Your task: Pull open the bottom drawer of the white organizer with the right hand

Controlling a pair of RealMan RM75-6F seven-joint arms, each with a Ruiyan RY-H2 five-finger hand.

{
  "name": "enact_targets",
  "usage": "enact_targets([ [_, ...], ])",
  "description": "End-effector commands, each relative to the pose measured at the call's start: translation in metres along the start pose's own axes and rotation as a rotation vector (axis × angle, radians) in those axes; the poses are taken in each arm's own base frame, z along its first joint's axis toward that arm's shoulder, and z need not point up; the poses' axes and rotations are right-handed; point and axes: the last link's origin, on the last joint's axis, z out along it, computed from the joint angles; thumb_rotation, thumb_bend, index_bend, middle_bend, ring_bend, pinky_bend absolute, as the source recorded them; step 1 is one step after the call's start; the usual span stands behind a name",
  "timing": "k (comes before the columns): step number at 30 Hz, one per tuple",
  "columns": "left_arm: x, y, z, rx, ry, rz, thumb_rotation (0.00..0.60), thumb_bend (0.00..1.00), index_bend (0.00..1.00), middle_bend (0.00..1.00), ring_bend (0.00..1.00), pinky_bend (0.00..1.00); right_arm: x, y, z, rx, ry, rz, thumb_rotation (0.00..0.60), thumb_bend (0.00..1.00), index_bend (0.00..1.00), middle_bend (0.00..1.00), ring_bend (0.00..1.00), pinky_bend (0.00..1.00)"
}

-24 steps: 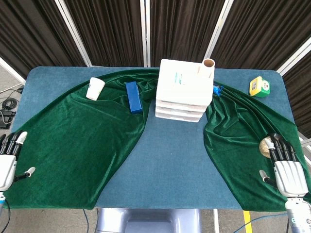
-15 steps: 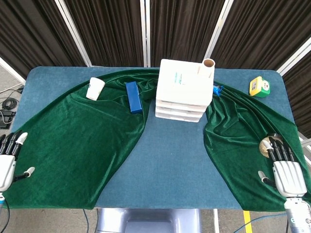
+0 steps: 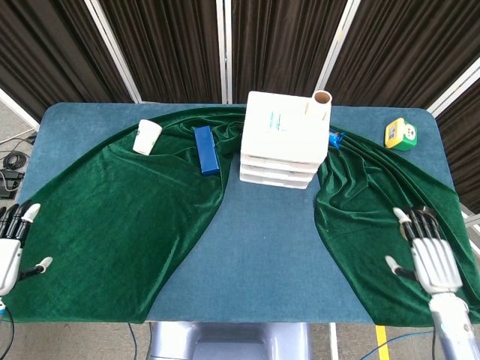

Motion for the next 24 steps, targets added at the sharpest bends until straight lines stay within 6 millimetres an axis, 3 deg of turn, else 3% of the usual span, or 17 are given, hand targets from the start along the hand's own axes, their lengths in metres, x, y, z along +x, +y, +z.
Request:
enact_targets([
  [1,0.001,0.0,0.0,0.001,0.003,-0.004,0.6,0.03,0.0,0.0,0.0,0.0,-0.006,-0.029,0.032,0.05,-0.013,0.162,0.6,0.15,0.07,0.53,0.55,0.46],
  [2,0.001,0.0,0.0,0.002,0.004,-0.005,0.6,0.03,0.0,0.0,0.0,0.0,-0.01,-0.035,0.039,0.049,-0.028,0.208,0.6,0.15,0.07,0.65,0.67,0.56],
  [4,0.002,-0.001,0.0,0.002,0.008,-0.009,0.6,0.03,0.0,0.0,0.0,0.0,-0.018,-0.047,0.051,0.034,-0.078,0.326,0.6,0.19,0.07,0.79,0.82,0.69],
  [7,0.004,-0.002,0.0,0.003,0.016,-0.019,0.6,0.03,0.0,0.0,0.0,0.0,-0.034,-0.071,0.067,-0.021,-0.192,0.64,0.6,0.32,0.07,0.89,0.91,0.79],
  [15,0.006,-0.005,0.001,0.008,0.024,-0.032,0.6,0.03,0.0,0.0,0.0,0.0,-0.06,-0.093,0.083,-0.098,-0.327,0.949,0.6,0.48,0.07,0.91,0.93,0.81],
  [19,0.006,-0.007,0.001,0.015,0.023,-0.04,0.6,0.03,0.0,0.0,0.0,0.0,-0.089,-0.113,0.092,-0.194,-0.413,1.215,0.6,0.56,0.07,0.92,0.93,0.81],
  [24,0.008,-0.009,0.003,0.02,0.024,-0.047,0.6,0.03,0.0,0.0,0.0,0.0,-0.11,-0.12,0.098,-0.22,-0.456,1.282,0.6,0.59,0.06,0.92,0.93,0.81],
])
